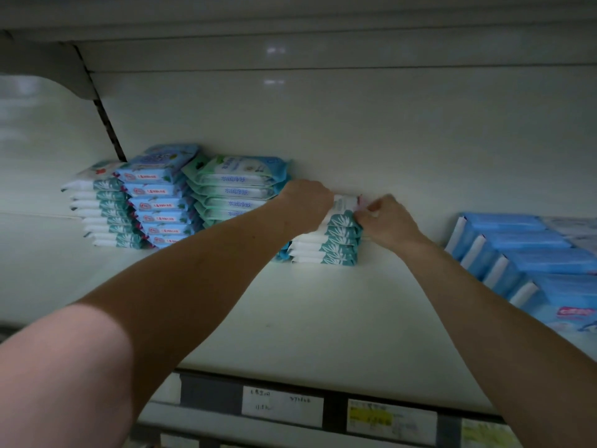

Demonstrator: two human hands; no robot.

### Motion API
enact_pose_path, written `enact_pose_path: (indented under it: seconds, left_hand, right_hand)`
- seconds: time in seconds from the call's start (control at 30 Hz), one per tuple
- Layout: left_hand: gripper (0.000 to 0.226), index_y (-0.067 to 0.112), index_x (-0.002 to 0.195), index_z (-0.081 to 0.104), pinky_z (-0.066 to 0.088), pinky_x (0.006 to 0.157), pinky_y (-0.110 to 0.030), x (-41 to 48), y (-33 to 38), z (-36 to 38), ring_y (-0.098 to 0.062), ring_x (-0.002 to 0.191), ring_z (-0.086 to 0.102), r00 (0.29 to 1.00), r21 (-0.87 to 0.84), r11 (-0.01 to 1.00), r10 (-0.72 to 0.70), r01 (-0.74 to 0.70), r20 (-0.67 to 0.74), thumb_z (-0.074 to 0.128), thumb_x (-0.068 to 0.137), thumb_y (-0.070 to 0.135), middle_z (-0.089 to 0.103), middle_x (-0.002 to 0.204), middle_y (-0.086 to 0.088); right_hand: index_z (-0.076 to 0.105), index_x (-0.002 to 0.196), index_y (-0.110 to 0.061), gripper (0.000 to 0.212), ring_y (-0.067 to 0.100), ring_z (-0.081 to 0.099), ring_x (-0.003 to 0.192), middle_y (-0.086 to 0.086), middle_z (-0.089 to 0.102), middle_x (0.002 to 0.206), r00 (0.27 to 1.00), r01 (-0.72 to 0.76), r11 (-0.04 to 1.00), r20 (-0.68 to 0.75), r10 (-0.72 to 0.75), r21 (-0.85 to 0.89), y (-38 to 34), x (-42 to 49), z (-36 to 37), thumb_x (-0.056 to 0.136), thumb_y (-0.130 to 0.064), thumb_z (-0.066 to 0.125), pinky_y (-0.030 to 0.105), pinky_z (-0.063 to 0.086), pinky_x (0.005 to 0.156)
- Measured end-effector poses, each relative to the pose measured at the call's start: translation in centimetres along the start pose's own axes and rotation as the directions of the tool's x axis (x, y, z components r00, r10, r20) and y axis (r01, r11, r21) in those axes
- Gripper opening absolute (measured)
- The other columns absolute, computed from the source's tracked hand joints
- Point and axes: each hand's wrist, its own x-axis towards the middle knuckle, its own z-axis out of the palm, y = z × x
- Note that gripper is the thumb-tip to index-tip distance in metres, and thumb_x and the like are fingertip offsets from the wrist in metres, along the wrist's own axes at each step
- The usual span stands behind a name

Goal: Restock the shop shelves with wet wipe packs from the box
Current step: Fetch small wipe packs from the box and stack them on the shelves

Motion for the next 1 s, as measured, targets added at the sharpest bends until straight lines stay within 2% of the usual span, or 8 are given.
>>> enact_pose_path:
  seconds: [0.07, 0.13, 0.23, 0.4, 0.5, 0.6, 0.83, 1.0]
  left_hand:
    - [0.037, 0.012, 0.13, 0.052, 0.047, 0.084, -0.034, 0.1, 0.5, 0.0, -0.026, 0.11, 0.057, 0.999, 0.024, 0.999, -0.029, 0.03, -0.021, 0.058, 0.094, 0.017, 0.053, 0.122, -0.009]
    - [0.038, 0.013, 0.133, 0.05, 0.047, 0.087, -0.035, 0.1, 0.9, 0.0, -0.027, 0.114, 0.056, 0.998, 0.04, 0.998, -0.052, 0.053, -0.028, 0.056, 0.096, 0.017, 0.05, 0.125, -0.01]
    - [0.037, 0.015, 0.133, 0.051, 0.047, 0.083, -0.034, 0.1, 1.0, 0.2, -0.027, 0.114, 0.055, 0.996, 0.034, 0.995, -0.089, 0.09, -0.026, 0.055, 0.096, 0.017, 0.047, 0.126, -0.01]
    - [0.036, 0.019, 0.13, 0.052, 0.039, 0.07, -0.031, -0.2, 0.7, 0.7, -0.023, 0.108, 0.058, 0.993, 0.078, 0.992, -0.099, 0.104, -0.063, 0.058, 0.096, 0.023, 0.053, 0.118, -0.005]
    - [0.035, 0.022, 0.132, 0.051, 0.035, 0.06, -0.026, -0.6, 1.0, 1.0, -0.017, 0.088, 0.057, 0.991, 0.146, 0.981, -0.116, 0.125, -0.07, 0.054, 0.098, 0.028, 0.058, 0.095, 0.003]
    - [0.035, 0.026, 0.133, 0.051, 0.025, 0.049, -0.025, -0.8, 1.2, 1.3, -0.014, 0.071, 0.05, 0.989, 0.15, 0.978, -0.138, 0.145, -0.061, 0.052, 0.099, 0.028, 0.048, 0.072, 0.007]
    - [0.025, 0.017, 0.123, 0.055, 0.037, 0.071, -0.026, -1.6, 1.4, 0.3, -0.017, 0.095, 0.059, 0.98, 0.098, 0.975, -0.194, 0.197, -0.042, 0.052, 0.098, 0.016, 0.06, 0.097, 0.002]
    - [0.019, 0.014, 0.112, 0.058, 0.038, 0.072, -0.027, -2.7, 1.5, 0.7, -0.018, 0.099, 0.061, 0.97, 0.099, 0.965, -0.238, 0.242, -0.054, 0.048, 0.097, 0.007, 0.063, 0.104, -0.001]
  right_hand:
    - [0.058, 0.109, -0.009, 0.026, 0.029, 0.05, 0.107, 0.013, 0.052, 0.116, 0.955, 0.249, 0.954, -0.122, -0.271, -0.17, -0.6, 0.1, -0.1, 0.088, -0.022, 0.063, 0.037, 0.045, 0.086]
    - [0.062, 0.103, -0.01, 0.022, 0.03, 0.05, 0.109, 0.013, 0.052, 0.118, 0.902, 0.424, 0.877, 0.019, -0.431, -0.225, -0.9, 0.1, 0.2, 0.083, -0.017, 0.068, 0.035, 0.045, 0.086]
    - [0.063, 0.098, -0.007, 0.013, 0.031, 0.051, 0.108, 0.012, 0.051, 0.121, 0.859, 0.51, 0.801, 0.141, -0.492, -0.314, -0.4, 0.0, 1.2, 0.085, -0.008, 0.063, 0.034, 0.046, 0.085]
    - [0.057, 0.109, -0.005, 0.024, 0.029, 0.046, 0.113, 0.011, 0.045, 0.124, 0.836, 0.54, 0.702, 0.2, -0.511, -0.464, -0.9, -0.7, 0.7, 0.086, -0.01, 0.061, 0.034, 0.043, 0.08]
    - [0.048, 0.123, -0.004, 0.038, 0.029, 0.041, 0.119, 0.012, 0.04, 0.13, 0.844, 0.51, 0.619, 0.211, -0.492, -0.596, -0.9, -1.3, 1.2, 0.086, -0.005, 0.057, 0.038, 0.045, 0.076]
    - [0.045, 0.128, 0.0, 0.041, 0.033, 0.04, 0.121, 0.018, 0.04, 0.133, 0.856, 0.475, 0.607, 0.174, -0.487, -0.637, -1.0, -1.6, 1.9, 0.088, 0.002, 0.051, 0.04, 0.047, 0.078]
    - [0.046, 0.131, -0.009, 0.043, 0.03, 0.044, 0.119, 0.011, 0.045, 0.129, 0.828, 0.486, 0.545, 0.162, -0.536, -0.683, -3.1, -1.7, 1.3, 0.089, -0.01, 0.056, 0.041, 0.038, 0.092]
    - [0.04, 0.137, -0.006, 0.044, 0.032, 0.041, 0.123, 0.013, 0.042, 0.135, 0.835, 0.507, 0.582, 0.195, -0.515, -0.636, -3.2, -2.0, 2.0, 0.094, -0.003, 0.046, 0.045, 0.035, 0.101]
